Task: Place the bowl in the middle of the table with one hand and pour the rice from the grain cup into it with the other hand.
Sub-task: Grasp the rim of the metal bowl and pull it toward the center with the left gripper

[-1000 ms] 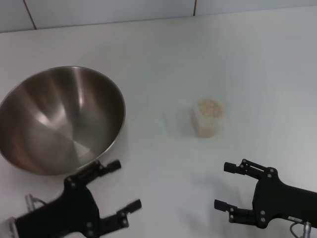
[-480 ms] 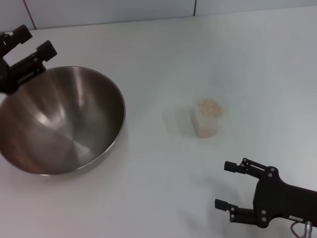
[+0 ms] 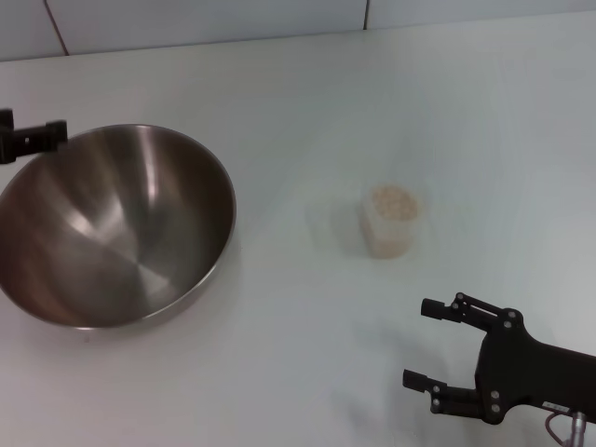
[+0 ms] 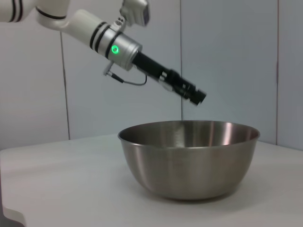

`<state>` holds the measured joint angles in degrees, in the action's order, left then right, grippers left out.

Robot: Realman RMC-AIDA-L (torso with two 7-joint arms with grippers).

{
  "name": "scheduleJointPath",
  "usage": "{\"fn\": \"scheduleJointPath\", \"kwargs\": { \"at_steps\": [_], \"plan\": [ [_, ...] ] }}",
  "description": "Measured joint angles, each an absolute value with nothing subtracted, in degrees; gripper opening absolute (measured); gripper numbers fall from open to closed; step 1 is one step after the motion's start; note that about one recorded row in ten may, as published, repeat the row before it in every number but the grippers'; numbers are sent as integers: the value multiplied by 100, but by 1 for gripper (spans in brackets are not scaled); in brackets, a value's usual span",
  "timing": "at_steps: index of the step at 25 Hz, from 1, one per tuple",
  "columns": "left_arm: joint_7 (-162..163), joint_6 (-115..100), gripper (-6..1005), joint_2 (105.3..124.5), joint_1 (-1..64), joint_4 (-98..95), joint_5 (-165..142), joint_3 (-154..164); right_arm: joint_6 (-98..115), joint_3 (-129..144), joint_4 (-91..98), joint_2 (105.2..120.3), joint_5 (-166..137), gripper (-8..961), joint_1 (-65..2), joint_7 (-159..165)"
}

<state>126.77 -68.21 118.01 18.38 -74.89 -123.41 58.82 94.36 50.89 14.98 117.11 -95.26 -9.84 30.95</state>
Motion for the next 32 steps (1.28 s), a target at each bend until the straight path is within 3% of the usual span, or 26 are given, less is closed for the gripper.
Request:
{"fn": "scheduleJointPath", "kwargs": {
  "at_steps": [14,28,30,32],
  "plan": [
    [12728,-7233,777,11805,2528,-6685,-13885,5524,9437,5088,1551,11733,-9552,815,-975,3094],
    [12734,-7462,749,11821,2598,-6677,-13924,5532,9437,5089,1556,11733,-9562,816,-975,3094],
    [12733,-7536,493,11819,2652,-6673,-13927,5557,9437,5089,1556,11733,-9562,816,-976,3094],
    [12734,-7572,413,11818,2678,-6676,-13937,5554,9437,5091,1556,11733,-9562,816,-975,3094]
  ]
}}
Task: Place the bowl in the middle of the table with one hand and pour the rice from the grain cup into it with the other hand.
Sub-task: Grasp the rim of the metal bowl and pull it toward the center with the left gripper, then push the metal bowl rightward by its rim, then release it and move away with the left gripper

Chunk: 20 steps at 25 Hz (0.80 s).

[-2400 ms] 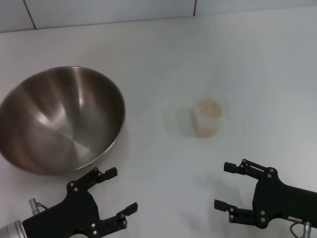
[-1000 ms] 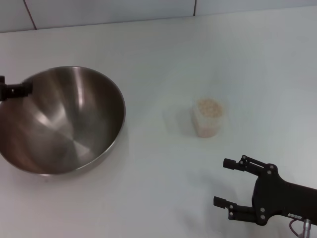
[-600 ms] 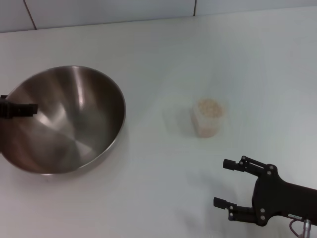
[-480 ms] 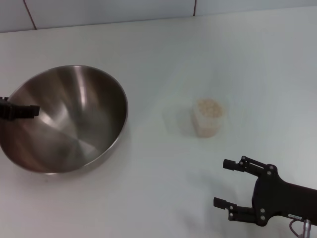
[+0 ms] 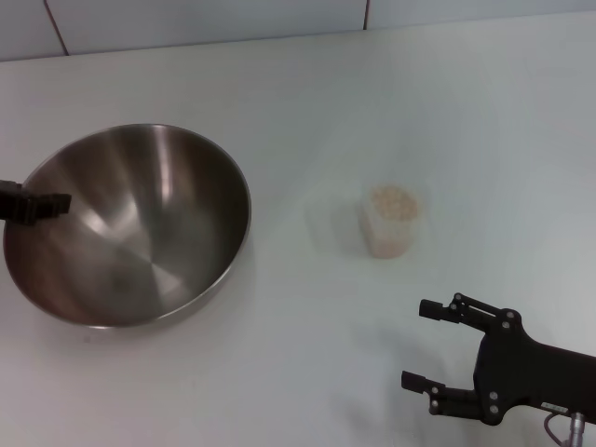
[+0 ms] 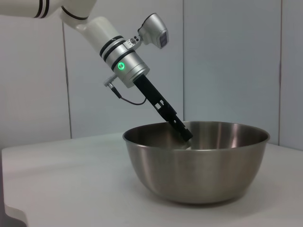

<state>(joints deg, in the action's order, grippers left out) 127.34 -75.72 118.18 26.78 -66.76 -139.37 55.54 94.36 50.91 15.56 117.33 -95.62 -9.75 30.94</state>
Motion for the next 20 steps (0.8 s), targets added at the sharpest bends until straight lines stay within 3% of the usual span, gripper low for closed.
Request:
{"fn": "scheduleJointPath", "kwargs": {
  "at_steps": [3,13,20],
  "plan": [
    [12736,-7639,293,11810,2755,-6675,-13938,5527,9431,5099,1556,11733,-9562,815,-975,3094],
    [12782,-7800,42,11771,3062,-6364,-13936,5518,9411,5117,1556,11732,-9562,815,-975,3094],
    [12778,-8016,30,11717,3495,-6142,-13921,5185,9413,5123,1556,11733,-9562,816,-977,3094]
  ]
}}
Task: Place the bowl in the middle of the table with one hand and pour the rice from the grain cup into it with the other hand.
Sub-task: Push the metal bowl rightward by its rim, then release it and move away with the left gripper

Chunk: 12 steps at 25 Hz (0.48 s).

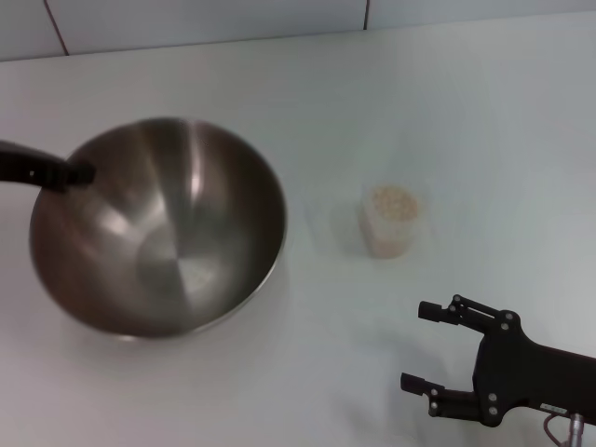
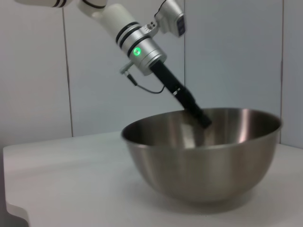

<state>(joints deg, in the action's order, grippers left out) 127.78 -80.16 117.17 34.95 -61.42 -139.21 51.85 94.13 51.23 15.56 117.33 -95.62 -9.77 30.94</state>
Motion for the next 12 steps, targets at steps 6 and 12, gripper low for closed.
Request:
{"fn": "scheduleJointPath", "kwargs": {
  "at_steps": [6,12],
  "plan": [
    [12635,-7667,33,11643,4215,-5301,-13937,5110,9407,5133,1559,11733,-9562,816,-1008,3094],
    [12506,-7198,36,11656,4594,-4721,-14232,5126,9428,5117,1624,11740,-9562,816,-983,3094]
  ]
}}
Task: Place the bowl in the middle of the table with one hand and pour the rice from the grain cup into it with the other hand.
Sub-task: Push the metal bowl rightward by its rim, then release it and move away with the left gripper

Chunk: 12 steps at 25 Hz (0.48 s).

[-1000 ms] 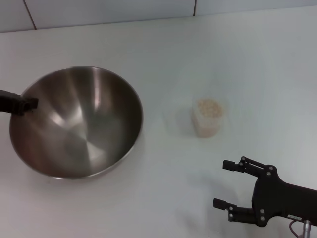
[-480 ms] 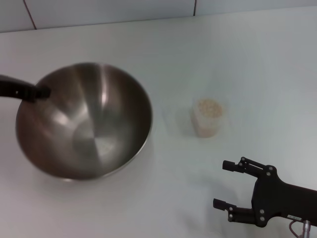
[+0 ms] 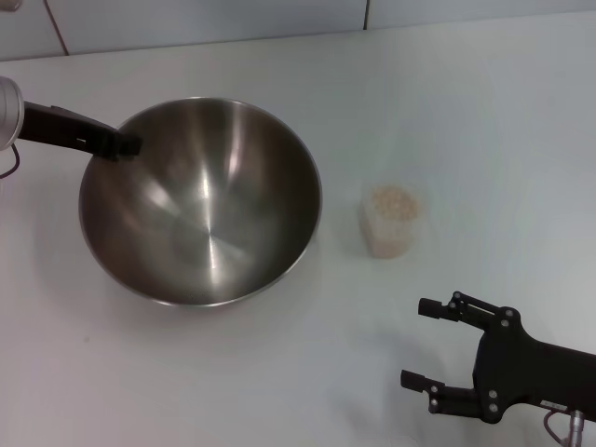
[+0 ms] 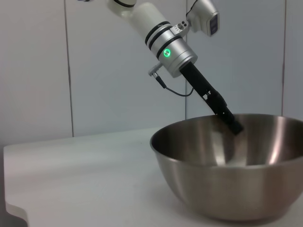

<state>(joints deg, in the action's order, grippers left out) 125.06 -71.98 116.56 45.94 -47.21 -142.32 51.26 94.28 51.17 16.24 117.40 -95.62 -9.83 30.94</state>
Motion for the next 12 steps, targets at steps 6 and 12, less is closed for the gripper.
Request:
{"fn": "scheduleJointPath", "kwargs": {
  "at_steps": [6,12],
  "plan": [
    [12384,-7111,39,11713,4566,-4714,-14271,5129,9432,5090,1626,11742,-9562,815,-984,3094],
    [12271,-7141,71,11804,4337,-5170,-14191,5128,9428,5086,1626,11756,-9536,815,-981,3094]
  ]
}}
